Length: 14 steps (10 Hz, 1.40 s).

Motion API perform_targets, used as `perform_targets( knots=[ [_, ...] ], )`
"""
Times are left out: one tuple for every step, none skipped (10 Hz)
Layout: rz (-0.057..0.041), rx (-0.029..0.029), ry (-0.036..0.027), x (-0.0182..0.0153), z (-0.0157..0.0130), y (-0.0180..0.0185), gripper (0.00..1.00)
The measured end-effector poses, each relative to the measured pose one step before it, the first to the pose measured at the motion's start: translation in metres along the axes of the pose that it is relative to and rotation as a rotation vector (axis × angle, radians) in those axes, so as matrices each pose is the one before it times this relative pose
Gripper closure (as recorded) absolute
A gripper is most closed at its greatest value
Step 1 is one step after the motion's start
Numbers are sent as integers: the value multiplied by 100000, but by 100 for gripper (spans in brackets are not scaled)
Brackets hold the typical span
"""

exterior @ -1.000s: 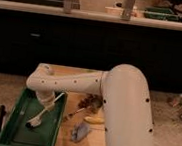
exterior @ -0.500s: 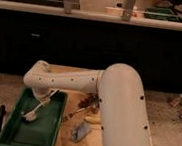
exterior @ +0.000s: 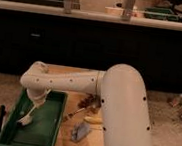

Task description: Wipe tray with brush

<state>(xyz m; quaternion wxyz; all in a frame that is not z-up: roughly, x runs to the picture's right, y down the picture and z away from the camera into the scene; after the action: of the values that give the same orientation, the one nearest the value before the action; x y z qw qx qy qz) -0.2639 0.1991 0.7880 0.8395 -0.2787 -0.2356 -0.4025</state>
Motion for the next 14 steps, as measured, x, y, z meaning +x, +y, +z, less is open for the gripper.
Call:
perform_targets(
  knots=[
    [-1952,-1772,-1443,-848,237,763,100],
    [-903,-2460,-944,-413,461,699,100],
    [-13,-2808,-924,-52,423,849,100],
    [1307,-2676,-295,438,408,847,100],
    [1928,-2980,190,758,392,1060,100],
    [2523,-2470,563,909,335,972,100],
    [3260,-2394,1144,1209,232,1017,100],
    [2316,-1587,818,975,199,611,100],
    [2666,-1401,1096,1125,154,392,100],
    [1763,-801,976,685,101,-98,100],
    [1636,-115,587,523,29,-491,100],
    [1707,647,1014,805,-80,-629,100],
    [1341,1398,1096,725,-291,-711,100],
    [1100,2559,408,392,-352,-958,100]
  ],
)
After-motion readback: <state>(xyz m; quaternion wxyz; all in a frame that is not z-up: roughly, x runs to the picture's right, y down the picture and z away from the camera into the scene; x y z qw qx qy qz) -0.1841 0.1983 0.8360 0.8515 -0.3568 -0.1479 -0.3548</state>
